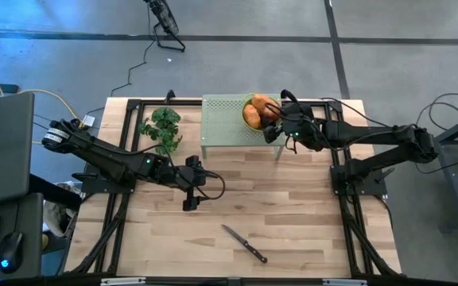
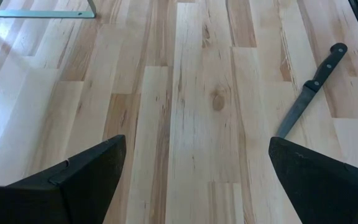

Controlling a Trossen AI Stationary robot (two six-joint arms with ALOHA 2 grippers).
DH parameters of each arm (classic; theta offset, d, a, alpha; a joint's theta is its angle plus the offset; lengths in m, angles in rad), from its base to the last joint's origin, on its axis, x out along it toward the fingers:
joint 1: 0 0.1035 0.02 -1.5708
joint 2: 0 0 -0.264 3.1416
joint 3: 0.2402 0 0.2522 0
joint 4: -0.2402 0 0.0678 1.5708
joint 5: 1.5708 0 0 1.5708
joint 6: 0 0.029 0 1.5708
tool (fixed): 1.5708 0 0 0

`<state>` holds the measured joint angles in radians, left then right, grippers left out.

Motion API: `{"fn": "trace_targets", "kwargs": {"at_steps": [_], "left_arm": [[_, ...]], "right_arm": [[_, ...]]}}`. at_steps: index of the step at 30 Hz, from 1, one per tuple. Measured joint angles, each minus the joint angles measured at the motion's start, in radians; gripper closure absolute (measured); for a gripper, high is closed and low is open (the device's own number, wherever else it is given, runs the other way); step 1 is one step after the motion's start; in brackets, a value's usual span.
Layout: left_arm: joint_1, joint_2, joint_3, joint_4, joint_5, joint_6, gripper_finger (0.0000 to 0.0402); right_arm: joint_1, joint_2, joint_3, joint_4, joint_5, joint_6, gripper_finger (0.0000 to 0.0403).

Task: Pick & Place Fruit
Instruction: Put the red apple into the green strainer bowl on the top shelf

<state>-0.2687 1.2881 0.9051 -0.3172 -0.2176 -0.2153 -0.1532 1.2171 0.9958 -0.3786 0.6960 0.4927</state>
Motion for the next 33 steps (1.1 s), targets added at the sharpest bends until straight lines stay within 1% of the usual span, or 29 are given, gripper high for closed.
{"fn": "trace_targets", "kwargs": {"at_steps": [3,11,15,22,33], "left_arm": [[0.000,0.000,0.000,0.000,0.000,0.000,0.0013],[0.000,0.000,0.000,0.000,0.000,0.000,0.0013],[0.000,0.000,0.000,0.000,0.000,0.000,0.0013],[0.000,0.000,0.000,0.000,0.000,0.000,0.0013],[0.000,0.000,0.000,0.000,0.000,0.000,0.0013]], "right_arm": [[0.000,0.000,0.000,-0.002,0.000,0.000,0.0114],[-0.001,0.000,0.000,-0.015,0.000,0.000,0.0059],[0.000,0.000,0.000,-0.015,0.006,-0.001,0.0042],[-0.001,0.000,0.000,-0.008,0.055,-0.050,0.0038],[-0.001,-0.002,0.000,0.034,0.064,-0.058,0.0040]]}}
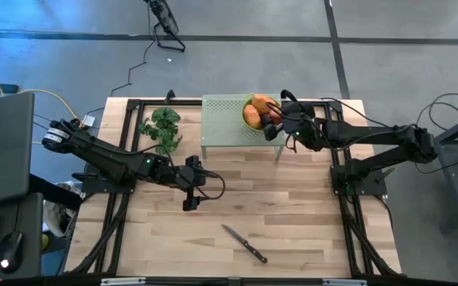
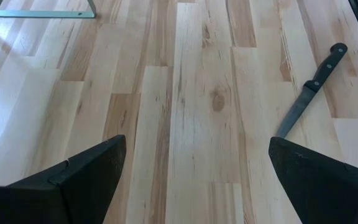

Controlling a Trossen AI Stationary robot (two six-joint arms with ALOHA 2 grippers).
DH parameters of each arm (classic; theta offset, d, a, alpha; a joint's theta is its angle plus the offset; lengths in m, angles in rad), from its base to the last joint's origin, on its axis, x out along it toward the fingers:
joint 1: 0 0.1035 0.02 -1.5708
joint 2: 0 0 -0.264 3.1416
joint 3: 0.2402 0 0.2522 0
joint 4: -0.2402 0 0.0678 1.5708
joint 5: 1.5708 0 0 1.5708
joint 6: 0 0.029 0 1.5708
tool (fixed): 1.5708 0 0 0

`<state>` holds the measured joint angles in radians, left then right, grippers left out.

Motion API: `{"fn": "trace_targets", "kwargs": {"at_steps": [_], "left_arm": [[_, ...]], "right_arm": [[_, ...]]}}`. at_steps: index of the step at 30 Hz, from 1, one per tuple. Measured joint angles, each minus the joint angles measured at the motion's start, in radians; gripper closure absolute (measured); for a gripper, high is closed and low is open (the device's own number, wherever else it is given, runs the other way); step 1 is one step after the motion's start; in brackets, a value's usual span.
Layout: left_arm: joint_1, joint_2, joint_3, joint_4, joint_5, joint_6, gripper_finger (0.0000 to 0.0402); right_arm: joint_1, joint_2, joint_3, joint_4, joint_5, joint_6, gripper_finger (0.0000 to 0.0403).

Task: Pick & Place Fruit
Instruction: Put the red apple into the green strainer bowl on the top shelf, then put the knife on the top shelf to the left of the green strainer bowl

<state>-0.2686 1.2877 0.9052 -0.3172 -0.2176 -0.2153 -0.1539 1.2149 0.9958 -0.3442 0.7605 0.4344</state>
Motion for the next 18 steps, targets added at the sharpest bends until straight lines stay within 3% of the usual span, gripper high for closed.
{"fn": "trace_targets", "kwargs": {"at_steps": [18], "left_arm": [[0.000,0.000,0.000,0.000,0.000,0.014,0.0013]], "right_arm": [[0.004,-0.013,0.000,0.096,-0.010,-0.196,0.0040]]}}
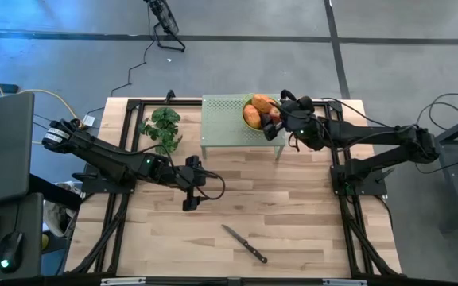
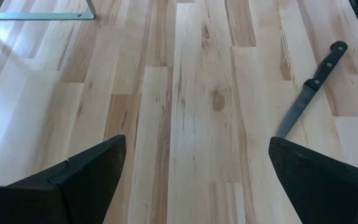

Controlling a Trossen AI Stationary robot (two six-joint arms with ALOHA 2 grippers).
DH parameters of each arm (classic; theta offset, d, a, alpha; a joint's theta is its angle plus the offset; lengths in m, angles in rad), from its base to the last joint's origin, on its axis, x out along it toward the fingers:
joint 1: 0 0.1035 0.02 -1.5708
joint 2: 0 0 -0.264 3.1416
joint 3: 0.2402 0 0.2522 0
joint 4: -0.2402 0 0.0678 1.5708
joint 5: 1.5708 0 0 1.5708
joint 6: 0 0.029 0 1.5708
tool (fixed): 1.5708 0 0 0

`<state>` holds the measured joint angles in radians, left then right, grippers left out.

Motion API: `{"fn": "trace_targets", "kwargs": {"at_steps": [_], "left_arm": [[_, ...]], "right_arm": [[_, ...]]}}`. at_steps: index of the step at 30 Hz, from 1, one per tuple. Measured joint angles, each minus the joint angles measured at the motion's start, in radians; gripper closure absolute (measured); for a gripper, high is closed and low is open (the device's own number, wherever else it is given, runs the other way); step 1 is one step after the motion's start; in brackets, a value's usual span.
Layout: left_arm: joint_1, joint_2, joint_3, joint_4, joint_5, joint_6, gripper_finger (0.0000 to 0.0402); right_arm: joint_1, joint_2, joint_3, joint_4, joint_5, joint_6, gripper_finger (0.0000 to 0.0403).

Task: Pick & Place Fruit
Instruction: Put the knife on the top shelf to the left of the green strainer bowl

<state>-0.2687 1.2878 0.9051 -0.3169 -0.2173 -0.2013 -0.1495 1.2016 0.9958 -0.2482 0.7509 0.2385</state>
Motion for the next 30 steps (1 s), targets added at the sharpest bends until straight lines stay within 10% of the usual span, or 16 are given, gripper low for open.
{"fn": "trace_targets", "kwargs": {"at_steps": [30], "left_arm": [[0.000,0.020,0.000,-0.004,0.028,0.013,0.0013]], "right_arm": [[0.368,-0.098,0.000,0.022,-0.129,0.086,0.0040]]}}
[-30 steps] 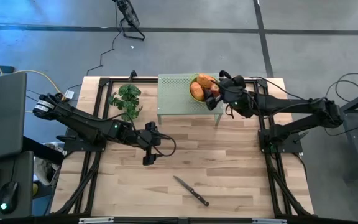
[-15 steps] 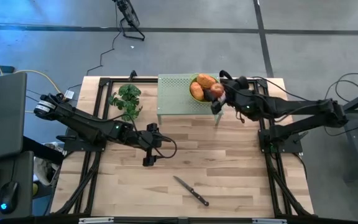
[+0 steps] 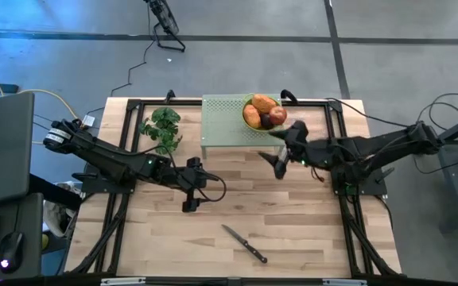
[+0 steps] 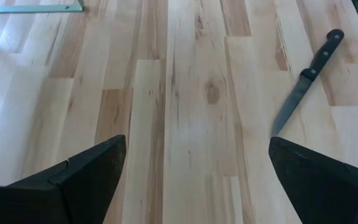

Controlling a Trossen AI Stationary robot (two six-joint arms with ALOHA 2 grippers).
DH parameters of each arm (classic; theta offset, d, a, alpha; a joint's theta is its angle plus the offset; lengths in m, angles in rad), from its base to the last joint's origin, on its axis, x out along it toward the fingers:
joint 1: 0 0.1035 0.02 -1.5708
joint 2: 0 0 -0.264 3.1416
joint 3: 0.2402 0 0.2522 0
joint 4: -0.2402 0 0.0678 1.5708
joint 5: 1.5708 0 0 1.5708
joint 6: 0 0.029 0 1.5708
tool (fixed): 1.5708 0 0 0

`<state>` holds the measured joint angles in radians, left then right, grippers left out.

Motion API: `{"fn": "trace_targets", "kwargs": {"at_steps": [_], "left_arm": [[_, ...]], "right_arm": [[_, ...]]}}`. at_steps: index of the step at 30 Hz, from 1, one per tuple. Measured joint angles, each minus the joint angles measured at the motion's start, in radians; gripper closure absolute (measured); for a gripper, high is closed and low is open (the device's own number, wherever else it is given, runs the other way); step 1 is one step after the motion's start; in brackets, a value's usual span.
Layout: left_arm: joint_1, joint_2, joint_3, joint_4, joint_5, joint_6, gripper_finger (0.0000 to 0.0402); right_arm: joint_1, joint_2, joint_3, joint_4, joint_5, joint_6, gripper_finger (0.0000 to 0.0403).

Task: Pick & Place Fruit
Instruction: Put the knife on the top shelf to the left of the green strainer bowl

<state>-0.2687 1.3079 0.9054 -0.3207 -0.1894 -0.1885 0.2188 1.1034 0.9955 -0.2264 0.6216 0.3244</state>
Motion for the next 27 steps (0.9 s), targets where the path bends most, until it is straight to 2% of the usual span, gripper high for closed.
{"fn": "trace_targets", "kwargs": {"at_steps": [11,21,27], "left_arm": [[0.000,0.000,0.000,-0.059,0.053,-0.043,0.0013],[0.000,-0.001,0.000,-0.216,0.053,-0.150,0.0013],[0.000,-0.001,0.000,-0.273,0.053,-0.191,0.0013]], "right_arm": [[0.180,0.047,0.000,-0.003,0.004,0.143,0.0040],[0.250,0.131,0.000,-0.002,-0.004,0.260,0.0041],[0.273,0.150,0.000,-0.003,-0.062,0.339,0.0057]]}}
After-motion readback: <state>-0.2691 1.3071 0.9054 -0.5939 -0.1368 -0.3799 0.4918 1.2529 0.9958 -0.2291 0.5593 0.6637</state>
